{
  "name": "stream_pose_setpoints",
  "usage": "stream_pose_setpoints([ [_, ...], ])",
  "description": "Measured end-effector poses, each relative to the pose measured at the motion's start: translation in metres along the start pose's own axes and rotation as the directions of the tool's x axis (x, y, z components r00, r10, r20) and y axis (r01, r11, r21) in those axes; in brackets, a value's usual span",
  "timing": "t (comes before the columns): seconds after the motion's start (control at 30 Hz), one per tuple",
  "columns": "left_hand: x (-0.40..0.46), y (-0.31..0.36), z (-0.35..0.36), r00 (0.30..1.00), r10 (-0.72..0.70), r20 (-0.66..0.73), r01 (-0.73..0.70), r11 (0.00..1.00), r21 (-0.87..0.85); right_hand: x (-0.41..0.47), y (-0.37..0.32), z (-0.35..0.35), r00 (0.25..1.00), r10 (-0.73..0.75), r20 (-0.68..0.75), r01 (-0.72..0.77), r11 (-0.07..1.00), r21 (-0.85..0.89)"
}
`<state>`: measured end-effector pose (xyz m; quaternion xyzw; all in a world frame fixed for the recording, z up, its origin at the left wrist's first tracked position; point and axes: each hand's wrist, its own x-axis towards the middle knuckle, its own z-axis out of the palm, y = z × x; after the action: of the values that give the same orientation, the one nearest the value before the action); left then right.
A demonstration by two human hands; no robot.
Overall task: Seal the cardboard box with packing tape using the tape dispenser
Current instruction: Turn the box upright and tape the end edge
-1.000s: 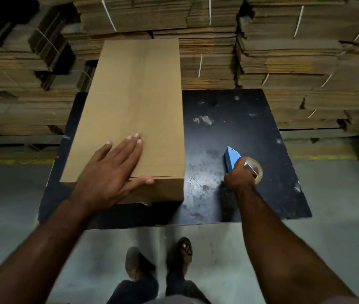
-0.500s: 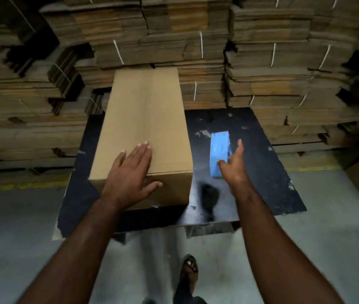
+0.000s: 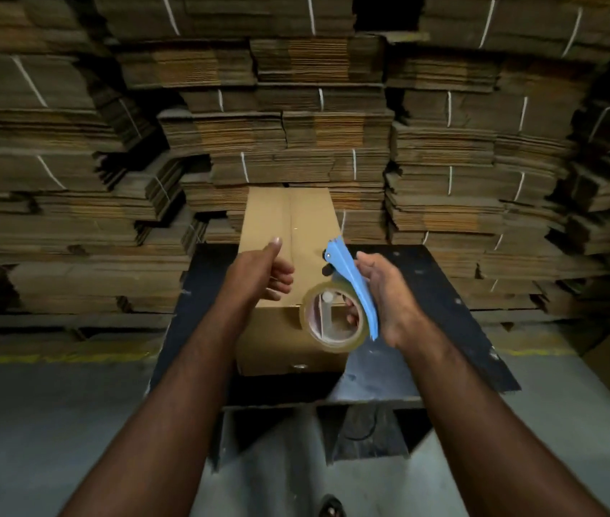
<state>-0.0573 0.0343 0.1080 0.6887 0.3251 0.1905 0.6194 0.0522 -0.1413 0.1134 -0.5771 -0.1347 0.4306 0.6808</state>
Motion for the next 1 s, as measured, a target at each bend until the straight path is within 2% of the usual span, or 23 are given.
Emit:
stream_pose_setpoints([
  [0.13, -0.013, 0.005, -0.023, 0.987, -0.136, 0.082, 0.143, 0.986, -0.084, 0.005, 0.024, 0.022, 0.993, 0.089, 0.075, -0.081, 0.991, -0.105],
  [0.43, -0.032, 0.0, -0.044, 0.955, -0.29, 0.062, 0.287, 0.956, 0.055, 0.014, 0.052, 0.049, 0.987, 0.118, 0.11, -0.109, 0.991, -0.082],
  [0.67, -0.029, -0.003, -0.04, 0.942, -0.327, 0.074, 0.32, 0.943, 0.09, 0.022, 0.055, 0.053, 0.983, 0.15, 0.104, -0.133, 0.978, -0.159],
  [0.8, -0.022, -0.003, -0.036, 0.935, -0.335, 0.114, 0.328, 0.942, 0.077, 0.033, 0.057, 0.04, 0.983, 0.182, 0.037, -0.169, 0.958, -0.233],
  [0.9, -0.014, 0.0, -0.033, 0.932, -0.337, 0.132, 0.33, 0.941, 0.072, 0.037, 0.049, 0.034, 0.986, 0.162, -0.034, -0.164, 0.94, -0.3],
  [1.0, -0.004, 0.002, -0.033, 0.934, -0.336, 0.125, 0.337, 0.941, 0.014, 0.041, 0.036, 0.033, 1.0, -0.013, 0.007, 0.015, 0.885, -0.465],
])
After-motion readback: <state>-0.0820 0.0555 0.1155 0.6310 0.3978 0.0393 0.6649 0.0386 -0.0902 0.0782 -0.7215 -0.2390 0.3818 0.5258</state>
